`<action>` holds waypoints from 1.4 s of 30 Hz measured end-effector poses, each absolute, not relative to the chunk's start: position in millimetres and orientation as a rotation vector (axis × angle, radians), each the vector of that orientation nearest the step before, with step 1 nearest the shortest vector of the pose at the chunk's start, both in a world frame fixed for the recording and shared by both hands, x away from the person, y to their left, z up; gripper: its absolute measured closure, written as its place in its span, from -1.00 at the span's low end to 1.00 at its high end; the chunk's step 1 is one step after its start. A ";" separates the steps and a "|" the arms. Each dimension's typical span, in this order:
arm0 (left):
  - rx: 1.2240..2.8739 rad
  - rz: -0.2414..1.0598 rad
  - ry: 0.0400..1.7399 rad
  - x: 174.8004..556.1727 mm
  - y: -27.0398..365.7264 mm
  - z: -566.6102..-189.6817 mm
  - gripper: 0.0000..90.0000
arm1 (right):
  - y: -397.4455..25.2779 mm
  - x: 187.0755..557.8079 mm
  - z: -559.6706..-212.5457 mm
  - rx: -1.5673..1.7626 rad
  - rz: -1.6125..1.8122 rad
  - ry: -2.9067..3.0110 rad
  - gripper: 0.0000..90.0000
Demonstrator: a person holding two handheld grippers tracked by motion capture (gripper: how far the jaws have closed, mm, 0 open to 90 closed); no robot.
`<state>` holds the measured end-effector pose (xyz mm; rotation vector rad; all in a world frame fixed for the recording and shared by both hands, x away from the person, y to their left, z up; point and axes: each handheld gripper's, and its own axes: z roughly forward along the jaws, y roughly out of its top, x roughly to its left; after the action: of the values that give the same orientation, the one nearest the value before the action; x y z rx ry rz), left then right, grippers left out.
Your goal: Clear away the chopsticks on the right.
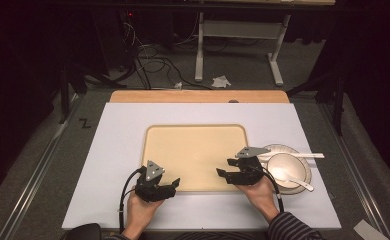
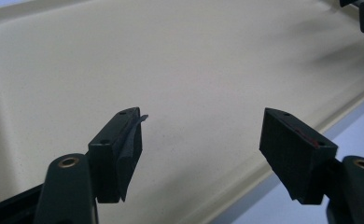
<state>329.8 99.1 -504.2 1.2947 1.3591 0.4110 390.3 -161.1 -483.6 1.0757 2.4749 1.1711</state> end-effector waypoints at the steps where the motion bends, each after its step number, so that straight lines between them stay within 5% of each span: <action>1: 1.299 0.409 1.364 330.1 99.6 -504.4 -0.34 | -160.9 390.1 -483.5 1.079 1.171 2.478 0.00; 42: 1.293 0.367 1.348 341.8 90.3 -499.1 -0.35 | -211.4 370.5 -437.0 1.135 1.253 2.358 0.25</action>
<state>341.8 90.3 -499.1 1.2929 1.3479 0.3665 370.5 -211.4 -437.0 1.1348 2.3577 1.2534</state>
